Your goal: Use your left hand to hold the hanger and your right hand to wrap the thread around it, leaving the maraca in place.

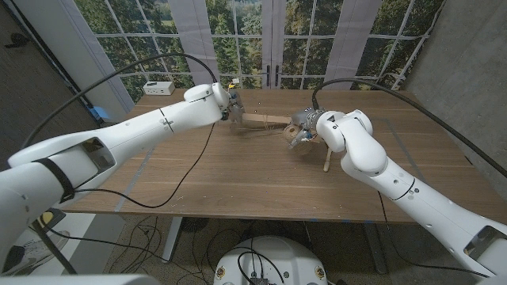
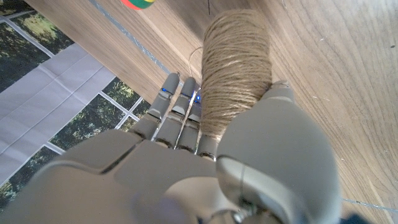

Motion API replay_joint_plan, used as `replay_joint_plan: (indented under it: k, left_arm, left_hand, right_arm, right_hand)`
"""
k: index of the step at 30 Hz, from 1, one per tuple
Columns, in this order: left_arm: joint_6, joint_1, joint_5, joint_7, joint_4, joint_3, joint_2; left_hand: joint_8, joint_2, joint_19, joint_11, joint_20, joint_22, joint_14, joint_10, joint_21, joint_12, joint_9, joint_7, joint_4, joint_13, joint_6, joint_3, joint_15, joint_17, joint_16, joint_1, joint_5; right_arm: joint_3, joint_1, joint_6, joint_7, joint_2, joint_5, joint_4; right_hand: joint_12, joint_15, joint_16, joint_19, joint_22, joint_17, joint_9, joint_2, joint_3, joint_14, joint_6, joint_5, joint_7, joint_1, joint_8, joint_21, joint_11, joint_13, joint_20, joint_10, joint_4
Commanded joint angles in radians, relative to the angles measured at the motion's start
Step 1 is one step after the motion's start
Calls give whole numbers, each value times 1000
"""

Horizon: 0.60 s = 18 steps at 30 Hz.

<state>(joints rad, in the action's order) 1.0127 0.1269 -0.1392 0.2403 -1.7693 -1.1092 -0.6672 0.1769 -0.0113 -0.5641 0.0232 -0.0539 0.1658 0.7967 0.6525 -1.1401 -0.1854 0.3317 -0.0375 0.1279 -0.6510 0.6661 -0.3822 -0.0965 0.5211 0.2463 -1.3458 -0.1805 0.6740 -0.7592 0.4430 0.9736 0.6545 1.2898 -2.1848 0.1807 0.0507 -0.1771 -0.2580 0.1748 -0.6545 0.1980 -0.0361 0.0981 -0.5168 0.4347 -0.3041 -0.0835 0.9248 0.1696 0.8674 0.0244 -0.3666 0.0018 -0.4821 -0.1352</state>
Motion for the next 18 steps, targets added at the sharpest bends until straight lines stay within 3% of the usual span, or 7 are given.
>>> replay_joint_plan:
  k: [1,7,8,9,11,15,18]
  left_arm:
    - [0,-116,-38,211,70,-135,16]
    - [-13,-143,-62,263,82,-165,21]
    - [-1,-123,-59,239,72,-143,21]
    - [-2,-121,-60,237,69,-139,19]
    - [30,-125,-95,217,53,-156,22]
    - [-3,-84,-46,194,38,-77,4]
    - [13,-101,-69,206,29,-96,2]
  left_hand:
    - [-1,9,27,9,-61,-1,-80,-68,28,5,-15,-5,-9,20,-84,9,-13,-24,-34,46,5]
    - [-4,16,85,31,28,1,-242,-210,81,7,-50,7,-23,61,-224,35,45,-60,-58,119,0]
    - [-3,25,118,40,74,4,-316,-278,102,11,-66,11,-30,80,-281,57,71,-77,-63,149,-4]
    - [-2,20,140,42,91,4,-347,-297,116,7,-74,8,-35,89,-304,64,90,-84,-63,162,-8]
    - [-5,23,150,42,118,2,-384,-342,130,11,-85,15,-39,104,-347,77,102,-96,-62,178,-11]
    - [-3,28,180,42,165,3,-477,-473,172,13,-114,20,-55,152,-446,119,158,-128,-63,226,-23]
    - [-1,27,242,48,213,2,-557,-551,221,10,-129,37,-63,188,-507,148,205,-154,-68,252,-32]
  right_arm:
    - [17,36,26,98,-3,-8,13]
    - [21,63,32,158,-7,-42,31]
    - [24,67,34,164,-6,-43,33]
    - [24,70,36,167,-5,-49,34]
    - [19,71,41,165,-2,-67,35]
    - [-3,68,57,143,9,-125,33]
    - [-20,67,76,122,21,-165,26]
  right_hand:
    - [-2,93,-1,26,6,24,6,37,28,76,-71,-19,7,-15,5,-23,-2,3,7,78,0]
    - [-5,61,-4,77,7,54,6,55,71,197,-184,-41,14,-43,6,-62,-7,11,19,206,-1]
    - [-5,55,-5,85,8,59,6,59,81,221,-208,-46,19,-52,6,-69,-14,14,20,231,-2]
    - [-7,47,-6,88,8,65,6,66,93,249,-234,-51,21,-60,7,-75,-11,17,19,268,-2]
    - [-4,35,-6,94,9,73,6,75,110,285,-264,-58,27,-70,9,-84,-15,21,17,300,-1]
    - [-3,17,-8,113,10,85,6,77,132,339,-320,-71,37,-87,8,-101,-25,28,19,361,-3]
    - [-1,4,-11,139,10,90,6,79,145,356,-335,-76,40,-102,11,-115,-30,32,39,381,-7]
